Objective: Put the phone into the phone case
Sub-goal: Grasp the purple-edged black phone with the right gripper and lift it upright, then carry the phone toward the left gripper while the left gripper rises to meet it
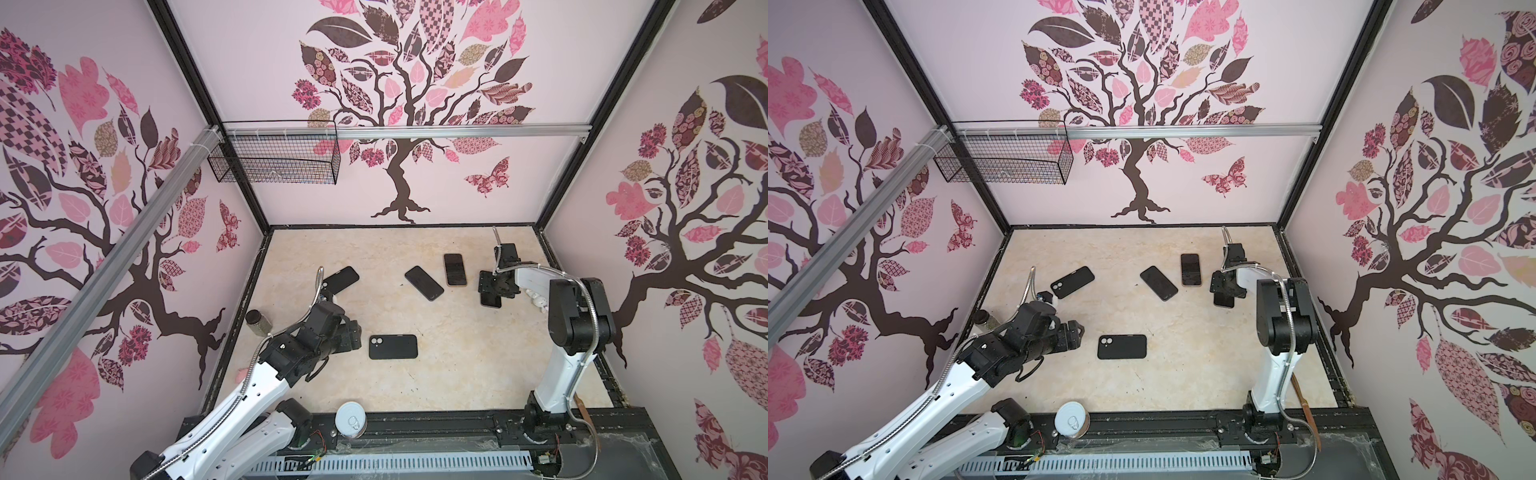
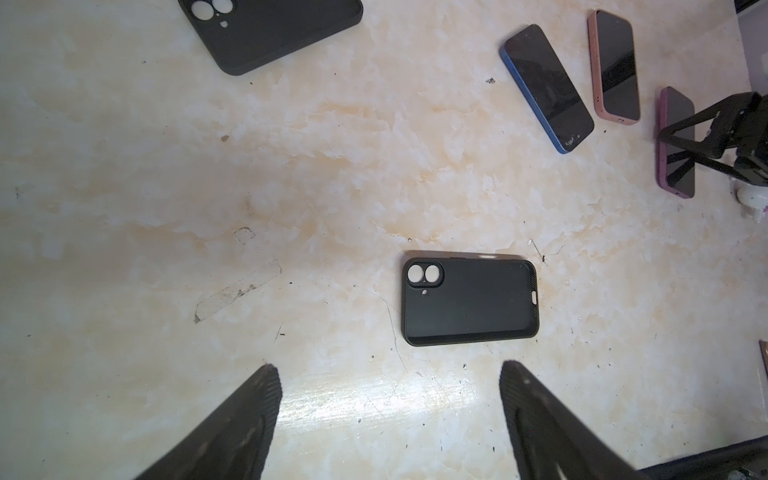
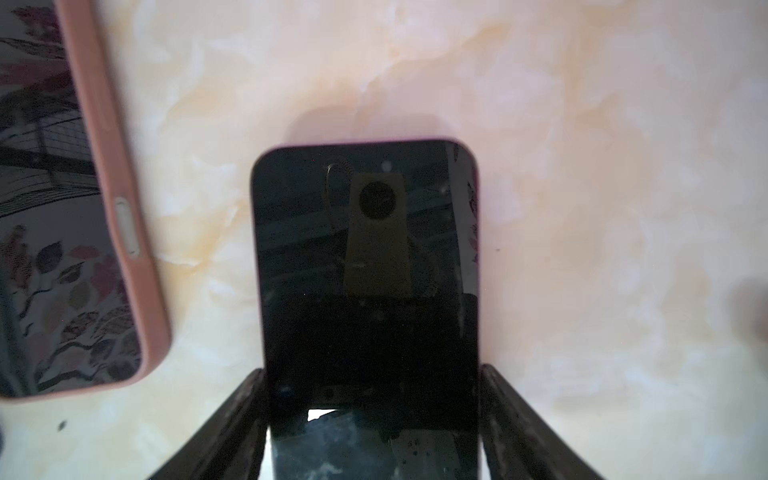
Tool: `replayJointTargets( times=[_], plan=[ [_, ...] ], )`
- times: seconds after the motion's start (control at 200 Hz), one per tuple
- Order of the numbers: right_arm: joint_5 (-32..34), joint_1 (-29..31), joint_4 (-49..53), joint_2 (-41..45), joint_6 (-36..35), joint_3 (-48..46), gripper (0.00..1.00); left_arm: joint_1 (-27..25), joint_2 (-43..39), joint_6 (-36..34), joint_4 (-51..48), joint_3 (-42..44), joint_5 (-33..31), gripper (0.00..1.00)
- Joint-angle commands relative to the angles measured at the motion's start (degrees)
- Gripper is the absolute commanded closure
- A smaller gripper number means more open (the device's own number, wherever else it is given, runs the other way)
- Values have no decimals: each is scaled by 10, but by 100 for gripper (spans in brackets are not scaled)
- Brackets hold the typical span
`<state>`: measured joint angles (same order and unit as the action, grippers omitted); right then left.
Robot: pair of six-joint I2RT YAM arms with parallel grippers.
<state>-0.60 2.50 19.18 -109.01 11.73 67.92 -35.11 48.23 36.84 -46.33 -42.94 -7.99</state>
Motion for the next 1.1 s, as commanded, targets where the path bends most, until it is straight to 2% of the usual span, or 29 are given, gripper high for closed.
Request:
replayJointTargets(
  times=[0.0,0.195,0.32,0.61,0.86,0.98,1.095],
  plan=[
    [-75,7,19,54,12,-15,54,3,7,-6,11,4,13,14],
    [-85,30,25,119,12,-32,57,2,16,-2,23,-1,29,14],
    [-91,71,16,162,5,-52,58,4,34,-12,23,-17,45,14],
    [-143,171,-62,257,-3,-132,62,6,95,-77,17,-78,155,14],
    [-153,290,-121,320,-41,-186,63,12,113,-89,34,-105,223,9],
    [-161,334,-151,343,-51,-207,63,29,123,-88,49,-107,269,8],
    [-157,366,-167,363,-62,-217,63,61,131,-77,76,-99,339,10]
  ],
)
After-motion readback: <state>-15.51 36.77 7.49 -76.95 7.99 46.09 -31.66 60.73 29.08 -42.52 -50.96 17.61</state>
